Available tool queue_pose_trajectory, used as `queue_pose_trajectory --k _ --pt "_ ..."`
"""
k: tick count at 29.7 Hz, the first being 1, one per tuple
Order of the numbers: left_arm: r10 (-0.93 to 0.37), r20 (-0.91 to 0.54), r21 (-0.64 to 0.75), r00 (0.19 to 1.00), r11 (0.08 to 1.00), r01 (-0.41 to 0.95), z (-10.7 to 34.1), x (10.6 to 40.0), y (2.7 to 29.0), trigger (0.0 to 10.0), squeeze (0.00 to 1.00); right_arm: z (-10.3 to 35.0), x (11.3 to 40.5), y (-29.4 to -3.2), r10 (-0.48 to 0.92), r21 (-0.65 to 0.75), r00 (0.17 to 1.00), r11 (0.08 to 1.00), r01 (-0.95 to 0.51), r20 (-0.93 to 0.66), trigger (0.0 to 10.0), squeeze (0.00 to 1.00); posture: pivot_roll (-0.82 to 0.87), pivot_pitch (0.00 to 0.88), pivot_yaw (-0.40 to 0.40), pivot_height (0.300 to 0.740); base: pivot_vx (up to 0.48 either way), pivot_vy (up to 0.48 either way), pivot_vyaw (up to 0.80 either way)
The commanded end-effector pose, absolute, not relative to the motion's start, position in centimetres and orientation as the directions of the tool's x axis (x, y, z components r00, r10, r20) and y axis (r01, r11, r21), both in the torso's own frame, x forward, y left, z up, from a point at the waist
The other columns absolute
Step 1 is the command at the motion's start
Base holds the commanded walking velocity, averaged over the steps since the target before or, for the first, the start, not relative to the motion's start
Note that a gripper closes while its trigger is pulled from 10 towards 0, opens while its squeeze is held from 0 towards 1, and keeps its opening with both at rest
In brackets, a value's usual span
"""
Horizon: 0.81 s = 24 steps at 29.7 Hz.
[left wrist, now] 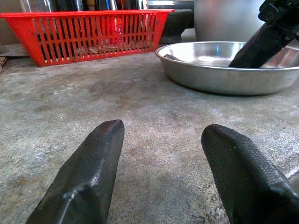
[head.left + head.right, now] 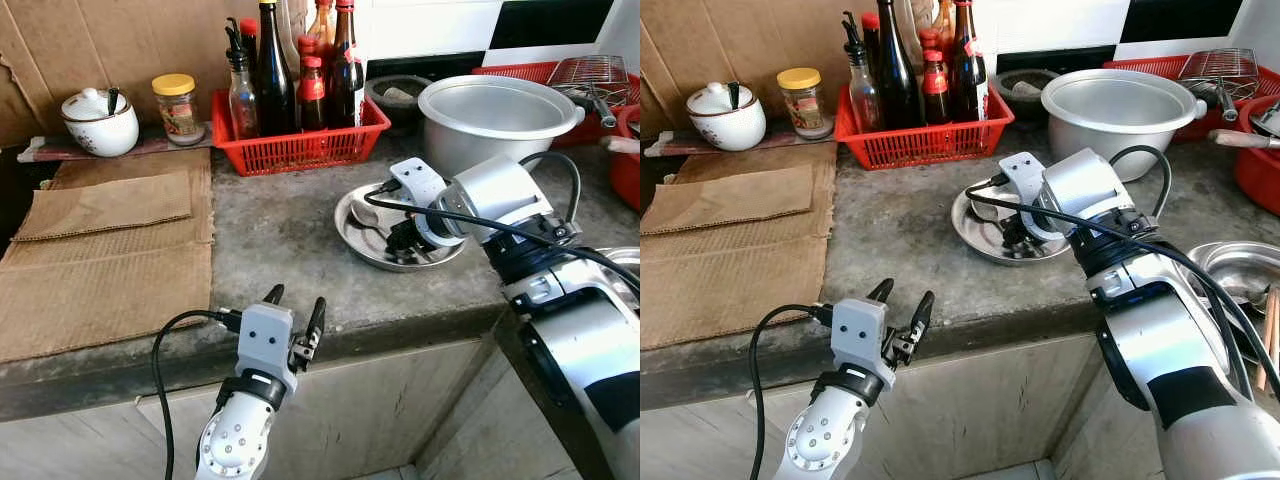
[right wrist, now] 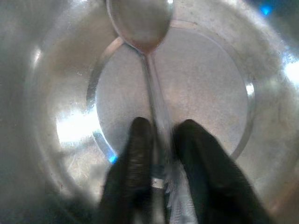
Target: Kitchen organization
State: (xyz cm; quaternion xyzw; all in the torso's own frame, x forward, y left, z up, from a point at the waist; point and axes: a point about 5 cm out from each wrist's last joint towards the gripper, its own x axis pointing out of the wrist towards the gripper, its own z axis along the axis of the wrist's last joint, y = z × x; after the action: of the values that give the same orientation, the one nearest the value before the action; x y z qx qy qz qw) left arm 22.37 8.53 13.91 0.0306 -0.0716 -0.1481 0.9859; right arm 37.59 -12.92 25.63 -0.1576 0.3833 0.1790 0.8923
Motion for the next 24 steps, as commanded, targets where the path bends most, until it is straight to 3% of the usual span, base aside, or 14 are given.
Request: queue_pose_trajectory --k 1,8,17,21,24 --pt "-0.294 0.116 0.08 0.949 0.955 0.286 13.7 22.3 8.5 10.0 0.0 25.7 37.7 -13.2 0.186 -0.16 0.657 0.889 -0.43 -0.731 0.0 0.0 0.03 0.076 -0.052 0.74 0.0 0.0 0.0" --pt "-0.294 0.114 0.078 0.949 0.955 0.286 13.7 22.3 8.5 10.0 0.0 26.1 37.8 -13.1 0.195 -0.157 0.673 0.891 -0.425 -0.713 0.0 0.0 0.03 0.077 -0.052 0.74 0.0 0.0 0.0" --pt "-0.291 0.114 0.078 0.95 0.956 0.284 13.6 22.4 8.5 10.0 0.0 28.3 38.6 -13.4 0.231 -0.095 0.821 0.941 -0.325 -0.522 0.0 0.0 0.04 0.067 -0.051 0.74 0.0 0.0 0.0" --pt "-0.292 0.116 0.08 0.949 0.956 0.284 13.6 22.4 8.6 10.0 0.0 29.1 38.5 -13.6 0.248 -0.045 0.923 0.961 -0.273 -0.295 0.0 0.0 0.04 0.06 -0.048 0.74 0.0 0.0 0.0" --pt "-0.292 0.118 0.083 0.949 0.955 0.284 13.6 22.4 8.6 10.0 0.0 29.5 37.7 -13.6 0.202 -0.119 0.975 0.97 -0.213 -0.097 0.0 0.0 0.04 0.057 -0.048 0.74 0.0 0.0 0.0"
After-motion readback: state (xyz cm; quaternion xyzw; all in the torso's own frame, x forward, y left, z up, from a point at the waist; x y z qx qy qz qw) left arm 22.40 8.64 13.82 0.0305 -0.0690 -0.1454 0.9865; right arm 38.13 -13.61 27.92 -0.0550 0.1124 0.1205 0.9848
